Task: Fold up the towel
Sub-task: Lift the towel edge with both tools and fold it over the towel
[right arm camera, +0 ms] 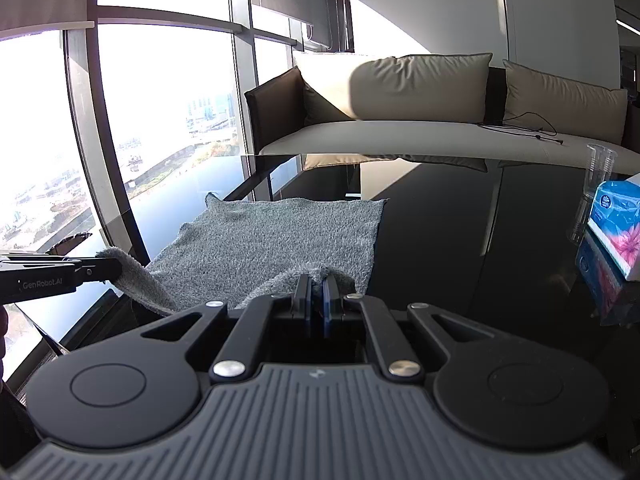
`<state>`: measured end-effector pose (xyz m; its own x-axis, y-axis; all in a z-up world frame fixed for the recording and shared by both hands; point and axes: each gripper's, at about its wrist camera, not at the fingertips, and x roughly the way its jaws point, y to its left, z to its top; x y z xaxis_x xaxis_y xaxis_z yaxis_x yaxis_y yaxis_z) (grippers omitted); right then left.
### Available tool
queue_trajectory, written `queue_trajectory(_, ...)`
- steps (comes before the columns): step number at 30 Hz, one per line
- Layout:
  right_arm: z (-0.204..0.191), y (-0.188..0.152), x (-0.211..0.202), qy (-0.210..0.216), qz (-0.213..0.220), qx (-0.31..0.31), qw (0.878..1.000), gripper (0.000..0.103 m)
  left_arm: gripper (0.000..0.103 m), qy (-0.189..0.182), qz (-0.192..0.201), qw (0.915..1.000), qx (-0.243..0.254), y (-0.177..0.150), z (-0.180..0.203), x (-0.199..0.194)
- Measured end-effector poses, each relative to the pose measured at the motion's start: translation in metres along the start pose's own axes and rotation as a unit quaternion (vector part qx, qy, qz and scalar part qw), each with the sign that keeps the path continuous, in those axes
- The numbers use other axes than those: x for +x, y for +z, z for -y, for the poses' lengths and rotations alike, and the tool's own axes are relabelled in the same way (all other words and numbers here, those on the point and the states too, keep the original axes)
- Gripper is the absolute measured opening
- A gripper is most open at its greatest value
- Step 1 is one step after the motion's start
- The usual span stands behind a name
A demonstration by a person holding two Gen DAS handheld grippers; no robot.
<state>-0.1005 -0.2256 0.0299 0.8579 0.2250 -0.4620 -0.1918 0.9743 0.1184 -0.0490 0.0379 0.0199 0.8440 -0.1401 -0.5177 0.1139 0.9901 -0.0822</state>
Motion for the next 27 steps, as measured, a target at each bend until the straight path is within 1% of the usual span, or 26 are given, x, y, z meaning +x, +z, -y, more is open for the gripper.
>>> queue_trajectory(9,0.009,0.012,0.032,-0.002,-0.003,-0.004,1.0,0.005,0.004,0.005,-0.007,0.9999,0.006,0.016,-0.001,0.033)
queue_trajectory(15,0.012,0.023,0.06,-0.003,-0.003,-0.006,1.0,0.005,0.004,0.004,-0.003,1.0,0.006,0.026,-0.003,0.048)
queue_trajectory(27,0.022,0.038,0.091,-0.005,0.0,-0.001,1.0,0.005,0.004,0.008,0.004,1.0,-0.002,0.044,-0.01,0.074)
